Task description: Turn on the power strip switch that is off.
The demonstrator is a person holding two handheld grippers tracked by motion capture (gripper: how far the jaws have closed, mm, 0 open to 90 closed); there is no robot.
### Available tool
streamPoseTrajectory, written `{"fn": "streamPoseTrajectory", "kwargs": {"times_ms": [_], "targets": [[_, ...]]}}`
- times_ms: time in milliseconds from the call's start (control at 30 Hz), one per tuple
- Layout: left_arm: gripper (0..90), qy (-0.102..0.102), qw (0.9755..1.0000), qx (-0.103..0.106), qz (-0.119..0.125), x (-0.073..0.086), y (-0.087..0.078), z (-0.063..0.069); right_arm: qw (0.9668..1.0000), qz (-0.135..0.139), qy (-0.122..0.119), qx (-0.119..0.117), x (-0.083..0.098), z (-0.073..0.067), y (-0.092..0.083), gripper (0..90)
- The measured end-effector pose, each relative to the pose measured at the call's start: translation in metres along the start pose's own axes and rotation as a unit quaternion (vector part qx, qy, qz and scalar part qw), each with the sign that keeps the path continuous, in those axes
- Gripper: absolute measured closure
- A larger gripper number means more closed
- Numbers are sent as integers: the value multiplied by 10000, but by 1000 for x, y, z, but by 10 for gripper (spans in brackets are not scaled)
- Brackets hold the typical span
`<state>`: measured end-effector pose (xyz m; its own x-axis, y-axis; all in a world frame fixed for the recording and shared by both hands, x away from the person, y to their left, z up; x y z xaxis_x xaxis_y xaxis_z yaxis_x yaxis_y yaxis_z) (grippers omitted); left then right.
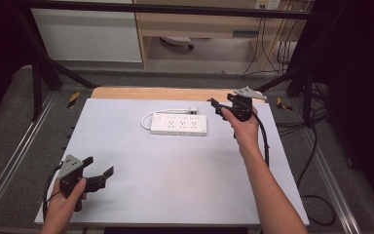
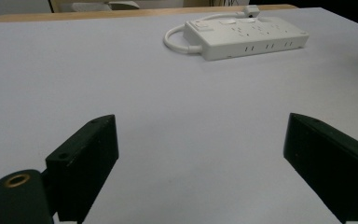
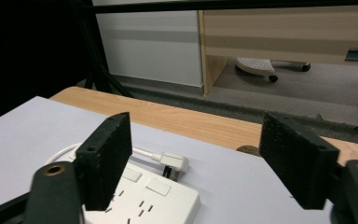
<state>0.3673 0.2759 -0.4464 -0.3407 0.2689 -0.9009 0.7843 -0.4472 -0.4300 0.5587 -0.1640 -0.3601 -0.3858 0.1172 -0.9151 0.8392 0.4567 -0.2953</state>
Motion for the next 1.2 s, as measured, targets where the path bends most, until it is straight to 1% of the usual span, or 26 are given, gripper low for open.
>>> {"fn": "streamPoseTrajectory", "kwargs": {"times_ms": [67, 200, 267, 400, 533, 633, 733, 767, 867, 1067, 1100, 1167, 1200], "targets": [[101, 2, 10000, -1, 12, 0, 0, 0, 10000, -15, -29, 26, 1, 0, 5, 307], [101, 4, 10000, -3, 20, 0, 0, -1, 9999, 67, -91, 111, 3, -1, 13, 364], [101, 3, 10000, -2, 22, 0, 0, -1, 9998, 74, -135, 131, 4, 0, 16, 416], [101, 20, 10000, -8, 20, 0, 0, -1, 9998, 35, -125, 119, 8, 0, 22, 462], [101, 30, 10000, 7, 1, 0, 1, 0, 9998, -5, -124, 130, 11, 1, 25, 488], [101, 37, 10000, 22, 6, 0, 1, 1, 9998, -42, -124, 152, 14, 2, 30, 530], [102, 35, 10000, 17, 5, 0, 1, 1, 9998, -74, -84, 152, 17, 2, 34, 553], [101, 25, 10000, 16, 0, 0, 0, 1, 9998, -108, -89, 141, 19, 2, 36, 581], [102, 15, 10000, 16, 6, 0, 0, -1, 9998, -134, -94, 139, 21, 2, 40, 628], [102, 14, 10000, 17, 12, 0, 1, 0, 9999, -102, -29, 56, 22, -2, 47, 721], [102, 16, 10000, 19, 12, 0, 0, 0, 9999, -102, -29, 56, 22, -2, 47, 721], [102, 20, 10000, 23, 14, 0, 0, 0, 9999, -116, -23, 16, 25, -5, 51, 759], [102, 14, 10000, 17, 14, 0, 0, 0, 9999, -116, -23, 16, 25, -5, 51, 759]]}}
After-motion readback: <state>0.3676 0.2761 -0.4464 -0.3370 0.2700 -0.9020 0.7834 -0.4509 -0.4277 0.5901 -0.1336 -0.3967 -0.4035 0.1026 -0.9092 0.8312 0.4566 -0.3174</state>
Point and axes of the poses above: each handheld gripper's, and its own axes: y roughly forward along the jaws, x roughly out of its underside, z roughly to its right, the point moved 5 cm from there along y, roughly forward along the jaws, and after that the axes turned 10 degrees about y, right-handed, at the moved point
